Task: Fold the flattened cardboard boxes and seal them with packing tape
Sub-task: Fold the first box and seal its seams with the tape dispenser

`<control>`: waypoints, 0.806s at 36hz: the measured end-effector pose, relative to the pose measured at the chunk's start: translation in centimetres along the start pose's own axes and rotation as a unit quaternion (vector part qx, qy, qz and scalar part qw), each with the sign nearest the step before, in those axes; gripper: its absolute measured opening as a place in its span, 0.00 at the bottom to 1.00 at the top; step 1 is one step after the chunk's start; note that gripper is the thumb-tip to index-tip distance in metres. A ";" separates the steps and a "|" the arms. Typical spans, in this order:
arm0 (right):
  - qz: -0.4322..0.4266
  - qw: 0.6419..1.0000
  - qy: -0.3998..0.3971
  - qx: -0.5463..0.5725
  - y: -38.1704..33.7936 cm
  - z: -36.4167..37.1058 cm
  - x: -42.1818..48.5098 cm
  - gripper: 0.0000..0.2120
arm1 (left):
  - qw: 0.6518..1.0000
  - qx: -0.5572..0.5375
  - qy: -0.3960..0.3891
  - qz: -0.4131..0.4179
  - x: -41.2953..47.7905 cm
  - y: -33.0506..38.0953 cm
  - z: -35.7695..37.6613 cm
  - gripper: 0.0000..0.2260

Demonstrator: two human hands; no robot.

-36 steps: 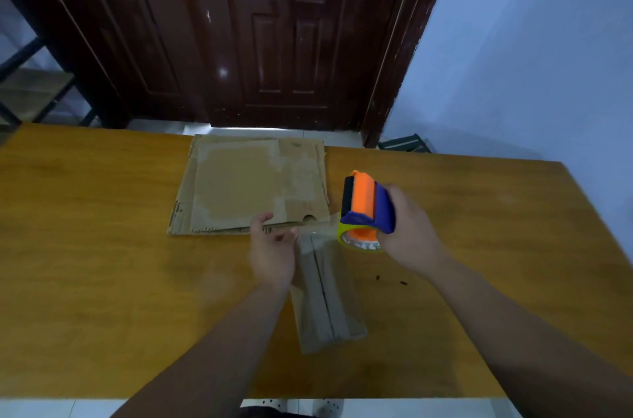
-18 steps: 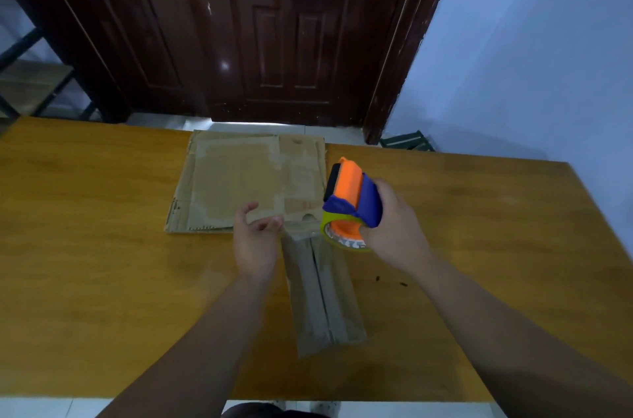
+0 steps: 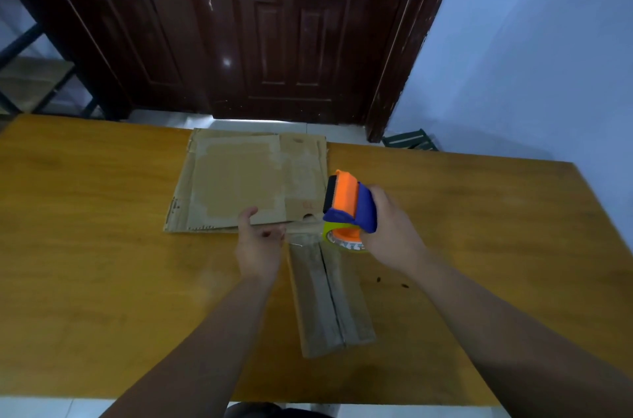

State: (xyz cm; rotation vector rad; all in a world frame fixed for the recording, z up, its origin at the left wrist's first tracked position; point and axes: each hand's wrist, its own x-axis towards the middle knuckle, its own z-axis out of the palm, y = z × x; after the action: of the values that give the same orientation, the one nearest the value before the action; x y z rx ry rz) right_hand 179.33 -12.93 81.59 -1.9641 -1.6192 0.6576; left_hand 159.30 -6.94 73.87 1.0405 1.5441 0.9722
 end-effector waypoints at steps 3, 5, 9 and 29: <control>0.019 0.999 0.004 0.034 0.3 -0.1 0.0 0.26 | 1.000 0.008 -0.004 0.010 -0.1 0.2 0.2 0.22; 0.030 0.998 0.007 0.053 0.4 -0.1 0.0 0.27 | 1.000 0.010 -0.015 0.018 -0.2 0.4 0.3 0.24; 0.040 0.998 0.009 0.056 0.6 -0.1 0.0 0.28 | 0.997 -0.032 -0.051 0.038 -0.6 0.4 0.3 0.30; 0.034 0.999 0.014 0.017 0.2 0.3 0.3 0.28 | 0.999 0.024 -0.016 0.024 -1.3 0.3 0.4 0.34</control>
State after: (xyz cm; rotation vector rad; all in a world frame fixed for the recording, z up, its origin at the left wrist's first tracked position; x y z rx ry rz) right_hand 179.30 -12.68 81.25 -2.0026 -1.5205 0.6770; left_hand 159.94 -8.00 74.48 1.1264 1.5297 0.9514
